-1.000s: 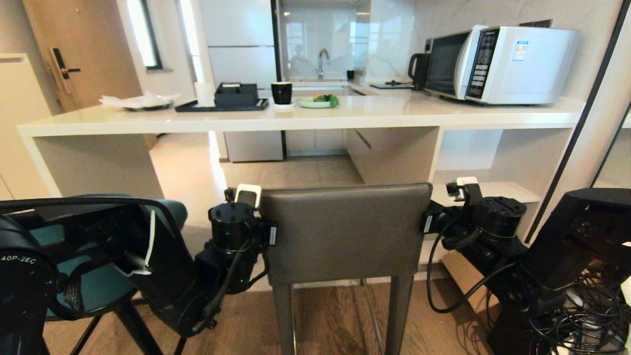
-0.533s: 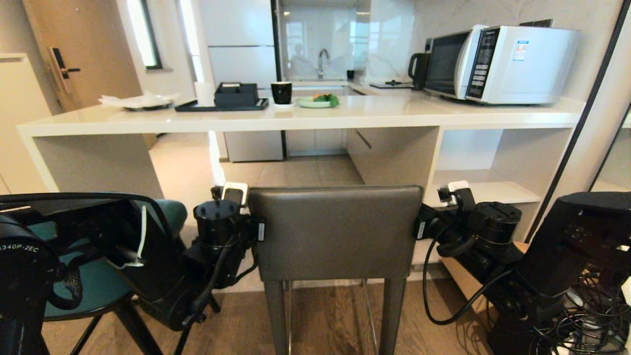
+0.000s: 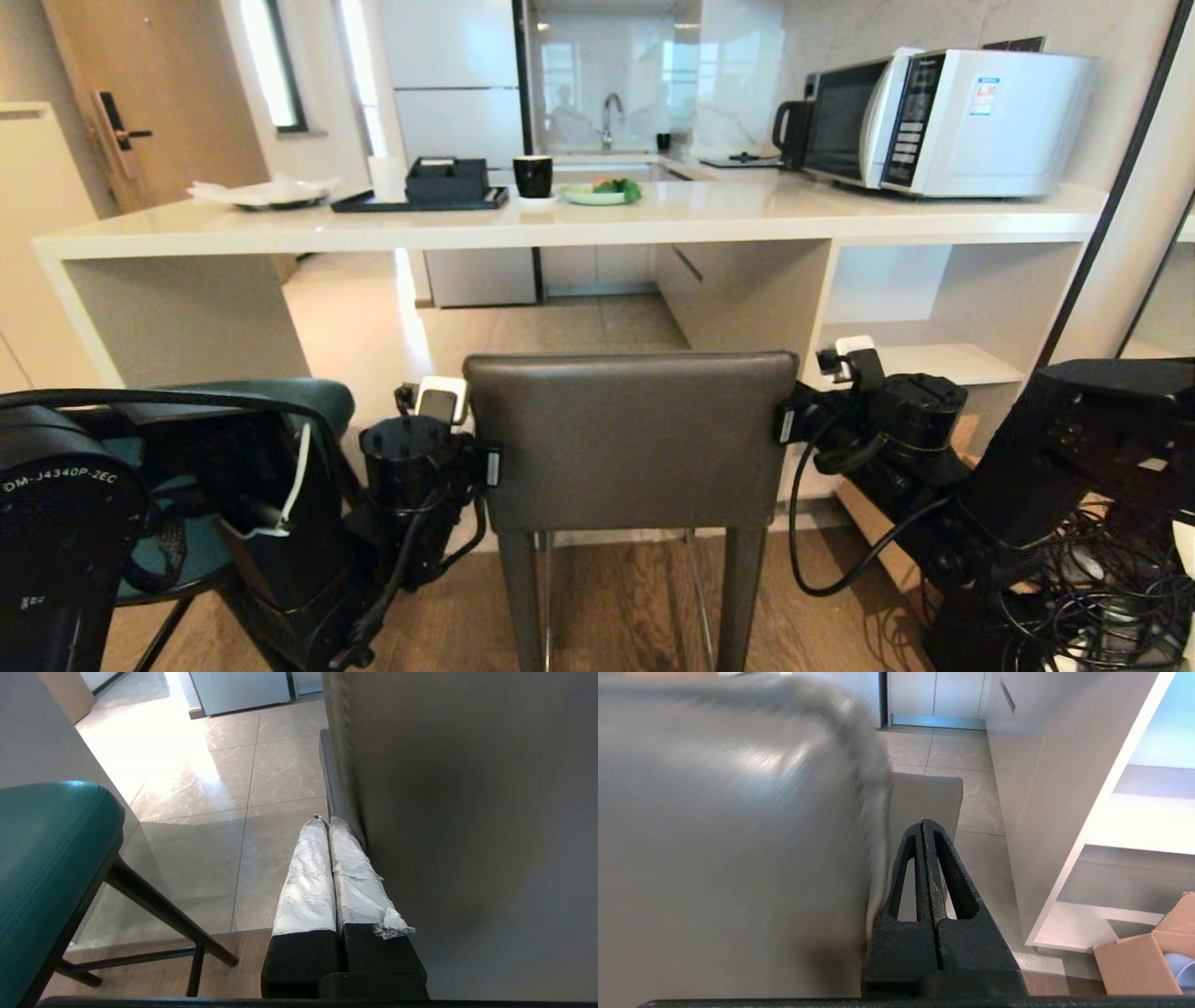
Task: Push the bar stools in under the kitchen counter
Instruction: Push the gray chair back under the dining table
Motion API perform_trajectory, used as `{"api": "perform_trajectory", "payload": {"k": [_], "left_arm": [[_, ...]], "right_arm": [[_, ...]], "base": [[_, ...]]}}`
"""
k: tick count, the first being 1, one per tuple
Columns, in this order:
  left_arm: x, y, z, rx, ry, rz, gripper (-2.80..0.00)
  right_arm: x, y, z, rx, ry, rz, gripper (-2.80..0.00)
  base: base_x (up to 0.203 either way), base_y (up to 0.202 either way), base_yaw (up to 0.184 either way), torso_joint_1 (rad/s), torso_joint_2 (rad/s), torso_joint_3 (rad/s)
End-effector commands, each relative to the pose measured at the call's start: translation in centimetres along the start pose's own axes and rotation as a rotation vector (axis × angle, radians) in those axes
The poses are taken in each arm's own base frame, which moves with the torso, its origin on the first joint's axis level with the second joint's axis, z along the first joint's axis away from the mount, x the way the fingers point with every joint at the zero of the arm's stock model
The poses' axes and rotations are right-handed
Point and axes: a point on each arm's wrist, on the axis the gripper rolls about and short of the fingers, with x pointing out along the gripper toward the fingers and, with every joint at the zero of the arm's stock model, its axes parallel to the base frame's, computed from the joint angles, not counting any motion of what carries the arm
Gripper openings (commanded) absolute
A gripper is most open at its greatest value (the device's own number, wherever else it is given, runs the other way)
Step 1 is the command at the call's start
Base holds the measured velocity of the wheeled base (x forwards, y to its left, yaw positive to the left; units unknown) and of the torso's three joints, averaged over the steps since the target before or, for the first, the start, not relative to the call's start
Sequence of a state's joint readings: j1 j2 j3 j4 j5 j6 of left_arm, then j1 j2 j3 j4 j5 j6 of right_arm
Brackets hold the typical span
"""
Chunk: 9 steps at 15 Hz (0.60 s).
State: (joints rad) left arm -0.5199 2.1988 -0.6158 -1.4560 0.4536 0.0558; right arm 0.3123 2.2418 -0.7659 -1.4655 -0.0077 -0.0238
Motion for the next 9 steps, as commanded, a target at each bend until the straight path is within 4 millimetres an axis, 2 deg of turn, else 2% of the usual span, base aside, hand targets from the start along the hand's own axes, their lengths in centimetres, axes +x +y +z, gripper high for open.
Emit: {"api": "perform_trajectory", "payload": {"k": [1,5,9], "left_arm": [[-0.2,-0.7,-0.7,0.012,0.012,-0.02,-2.8],[-0.7,-2.3,-0.6,0.019,0.005,-0.06,-2.8],[0.0,-2.8,-1.1,0.02,0.005,-0.056,-2.8]], "right_arm": [[1.3,0.0,0.5,0.001,-0.024,0.0,-2.8],[2.2,-0.7,0.7,0.001,-0.017,-0.018,-2.8],[2.1,-1.1,-1.2,0.004,0.023,-0.033,-2.8]], "base": [[0.0,0.0,0.0,0.0,0.0,0.0],[0.0,0.0,0.0,0.0,0.0,0.0],[0.0,0.0,0.0,0.0,0.0,0.0]]}}
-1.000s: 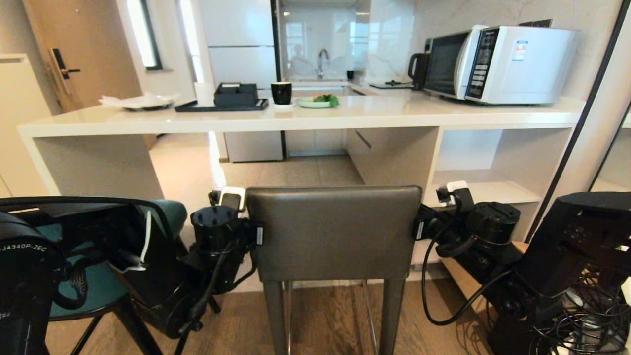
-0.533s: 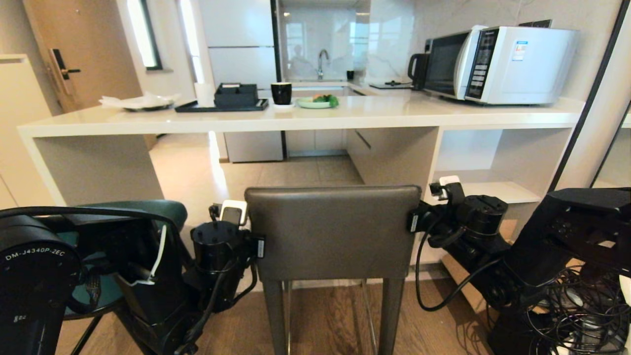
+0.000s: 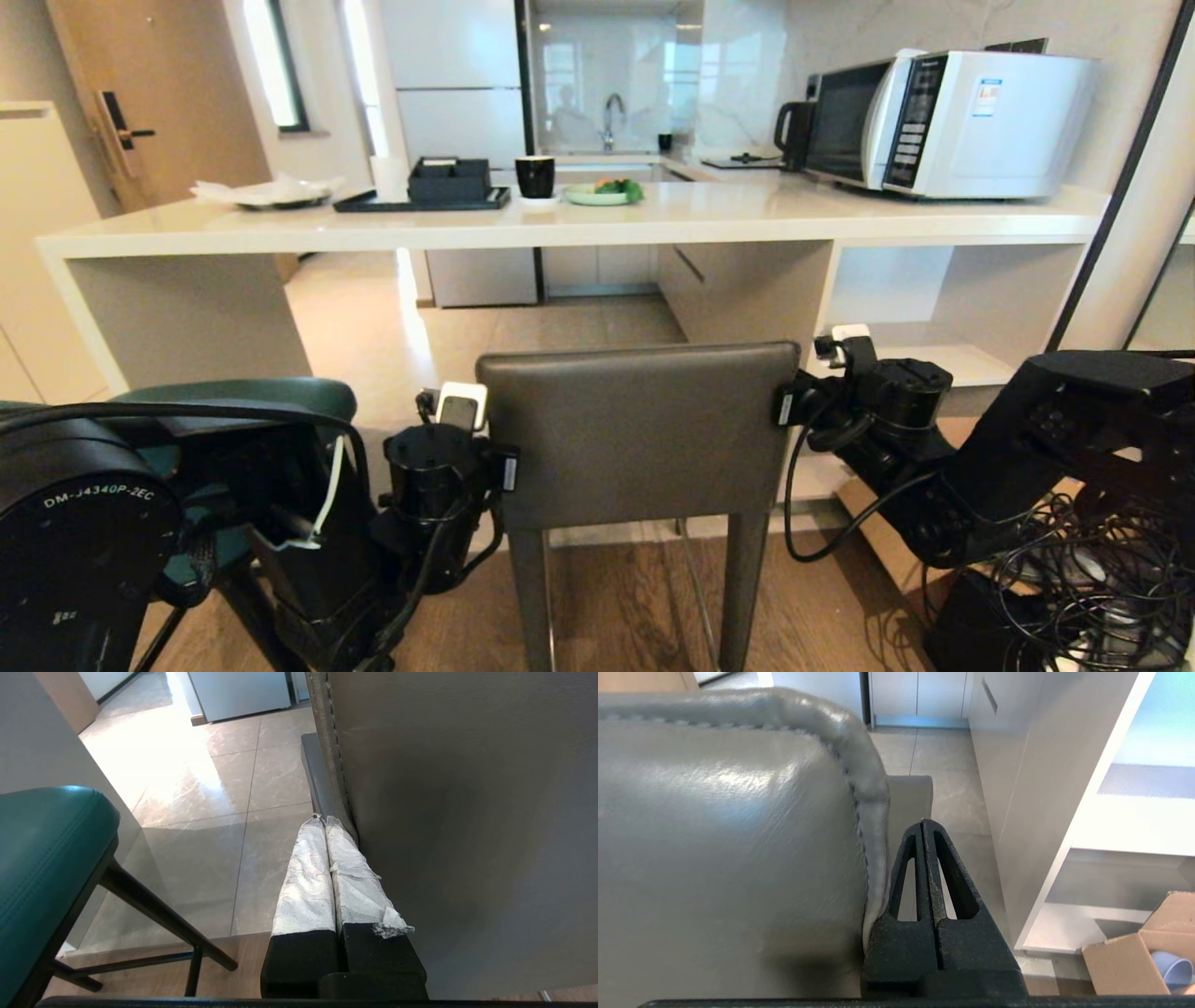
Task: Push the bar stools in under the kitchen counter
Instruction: Push the gray chair back under the dining table
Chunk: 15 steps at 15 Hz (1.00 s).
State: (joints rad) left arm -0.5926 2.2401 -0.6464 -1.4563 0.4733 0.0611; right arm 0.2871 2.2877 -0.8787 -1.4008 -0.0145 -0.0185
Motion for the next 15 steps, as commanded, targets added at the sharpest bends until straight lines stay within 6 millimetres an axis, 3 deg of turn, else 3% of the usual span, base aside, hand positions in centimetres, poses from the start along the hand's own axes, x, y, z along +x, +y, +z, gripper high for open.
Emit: {"api": "perform_trajectory", "payload": {"k": [1,4,9,15], "left_arm": [[0.7,0.1,-0.1,-0.002,-0.006,0.006,-2.8],[2.4,1.1,1.2,-0.005,-0.019,0.051,-2.8],[4.7,1.8,2.7,0.021,-0.035,0.088,-2.8],[4.0,1.9,1.9,0.033,-0.006,0.073,-2.8]], "right_arm": [[-0.1,-0.5,-1.7,-0.002,0.028,-0.01,-2.8],[-0.6,-0.7,-3.0,-0.003,0.046,-0.015,-2.8],[-0.6,-0.8,-3.4,-0.003,0.047,-0.017,-2.8],[-0.2,-0.8,-3.1,-0.003,0.035,-0.015,-2.8]], "base": [[0.0,0.0,0.0,0.0,0.0,0.0],[0.0,0.0,0.0,0.0,0.0,0.0],[0.0,0.0,0.0,0.0,0.0,0.0],[0.0,0.0,0.0,0.0,0.0,0.0]]}}
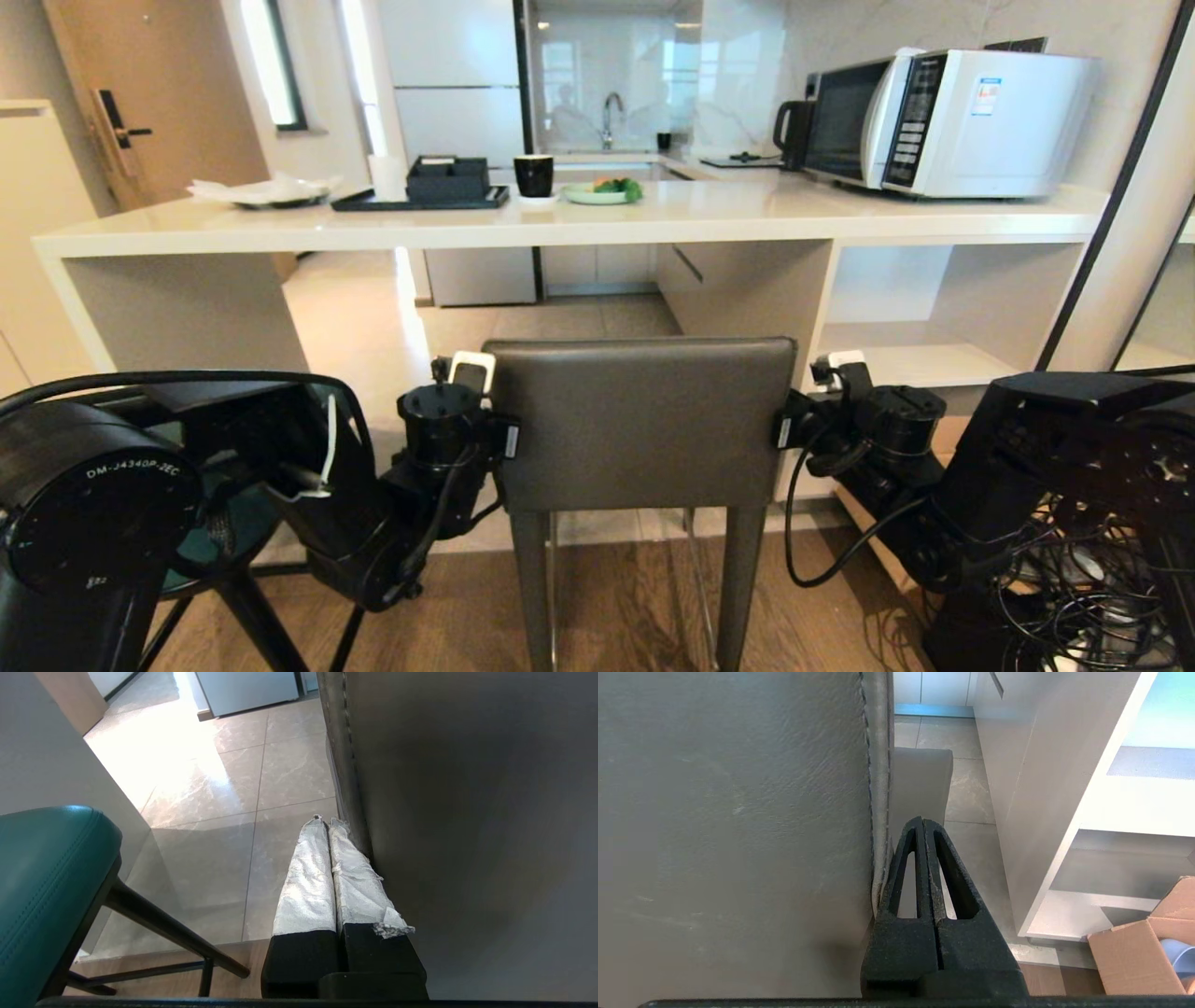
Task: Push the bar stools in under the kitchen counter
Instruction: Push the gray chair back under the dining table
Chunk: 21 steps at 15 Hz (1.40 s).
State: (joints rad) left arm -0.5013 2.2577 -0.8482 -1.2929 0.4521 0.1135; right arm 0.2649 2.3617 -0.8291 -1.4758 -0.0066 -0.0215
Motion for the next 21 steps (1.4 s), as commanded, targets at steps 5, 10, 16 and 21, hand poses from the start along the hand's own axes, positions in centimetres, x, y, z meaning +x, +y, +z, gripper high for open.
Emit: {"api": "perform_trajectory", "payload": {"k": [5,10,16,21], "left_arm": [[-0.6,0.5,-0.4,-0.033,-0.032,0.0,-2.8],[-0.4,0.4,-0.4,-0.033,-0.033,-0.003,-2.8],[-0.5,0.4,-0.6,-0.033,-0.027,-0.005,-2.8],[-0.4,0.3,-0.5,-0.035,-0.031,-0.007,-2.8]], "right_arm": [[1.1,0.1,1.2,0.0,-0.028,-0.004,-2.8],[0.7,0.0,1.8,-0.001,-0.038,-0.006,-2.8],[0.6,0.1,2.2,-0.003,-0.046,-0.005,-2.8],[0.7,0.1,2.0,-0.003,-0.042,-0.005,-2.8]], "base": [[0.0,0.0,0.0,0.0,0.0,0.0],[0.0,0.0,0.0,0.0,0.0,0.0],[0.042,0.0,0.0,-0.003,0.0,0.001],[0.191,0.0,0.002,0.001,0.0,0.0]]}}
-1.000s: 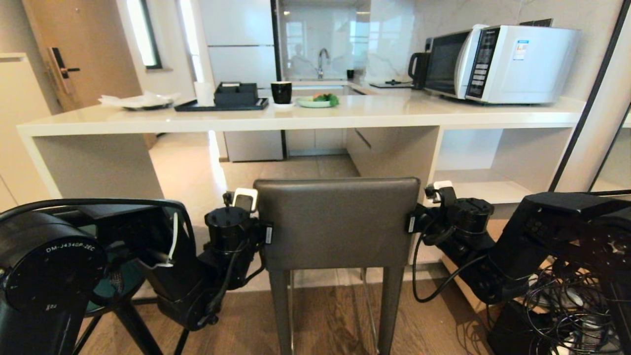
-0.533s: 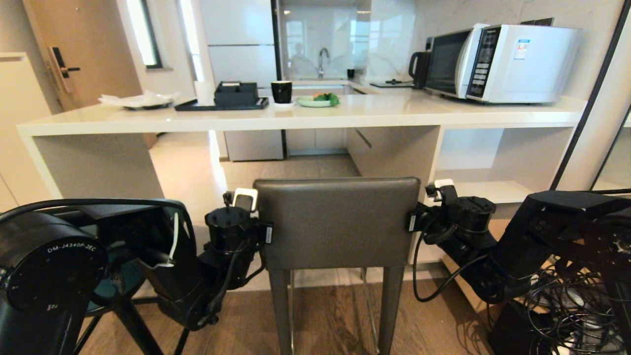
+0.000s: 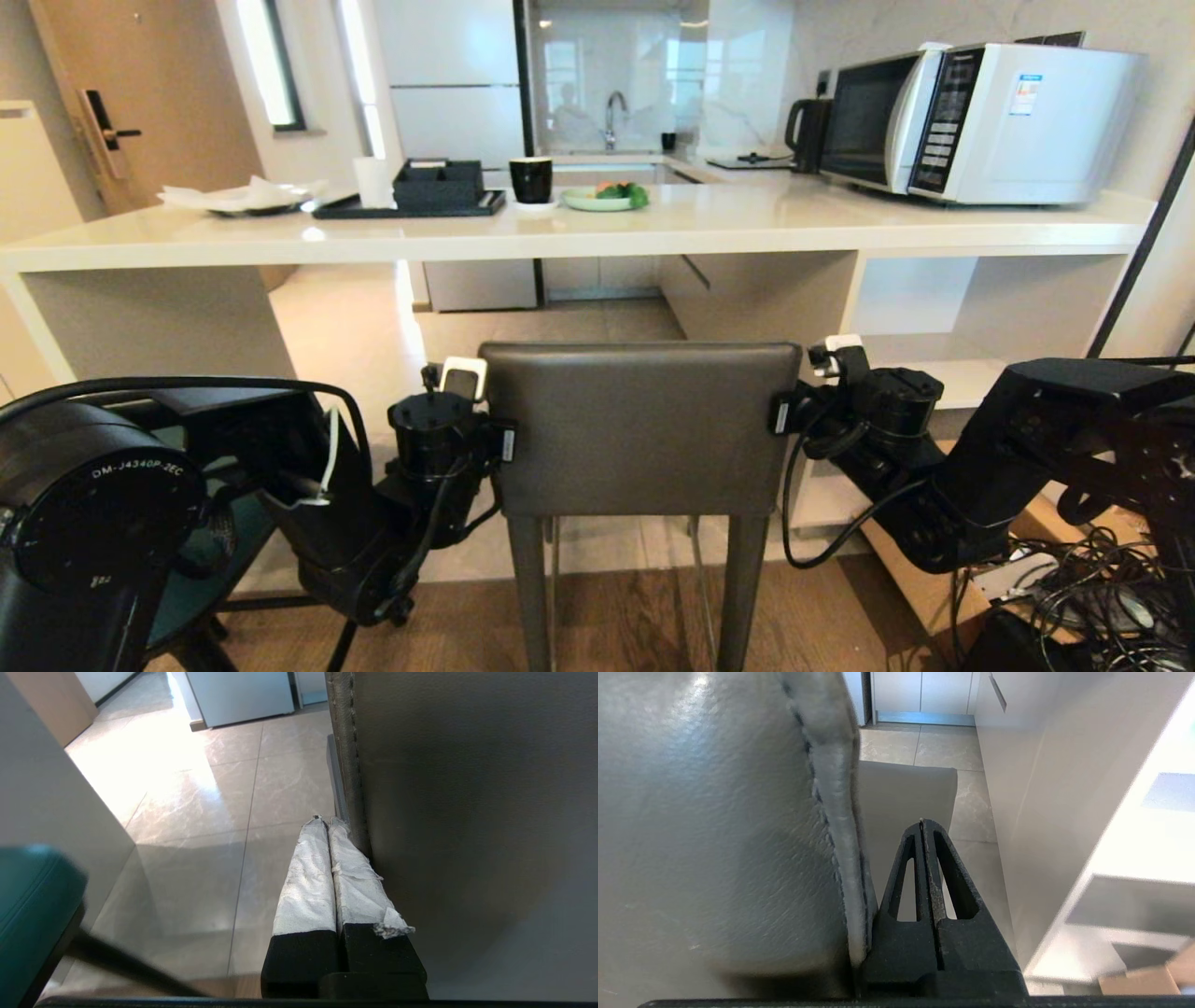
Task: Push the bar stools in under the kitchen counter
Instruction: Push the gray chair back under the dining table
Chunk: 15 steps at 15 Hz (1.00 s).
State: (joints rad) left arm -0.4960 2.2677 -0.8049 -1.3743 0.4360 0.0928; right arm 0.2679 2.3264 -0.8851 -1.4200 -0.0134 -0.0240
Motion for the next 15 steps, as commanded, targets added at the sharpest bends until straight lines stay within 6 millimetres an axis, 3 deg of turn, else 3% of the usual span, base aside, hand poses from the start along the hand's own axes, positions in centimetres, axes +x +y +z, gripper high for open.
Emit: {"api": "perform_trajectory", "payload": {"k": [1,15], "left_arm": [[0.03,-0.06,0.03,-0.002,-0.007,0.001,-2.8],[0.09,-0.22,0.37,-0.006,-0.021,-0.019,-2.8]], "right_arm": [[0.0,0.08,0.18,0.0,-0.01,0.001,-2.8],[0.01,0.02,0.2,-0.007,-0.011,0.0,-2.8]], "base": [[0.19,0.0,0.002,0.005,0.0,0.01],[0.19,0.0,0.002,0.003,0.0,0.002]]}}
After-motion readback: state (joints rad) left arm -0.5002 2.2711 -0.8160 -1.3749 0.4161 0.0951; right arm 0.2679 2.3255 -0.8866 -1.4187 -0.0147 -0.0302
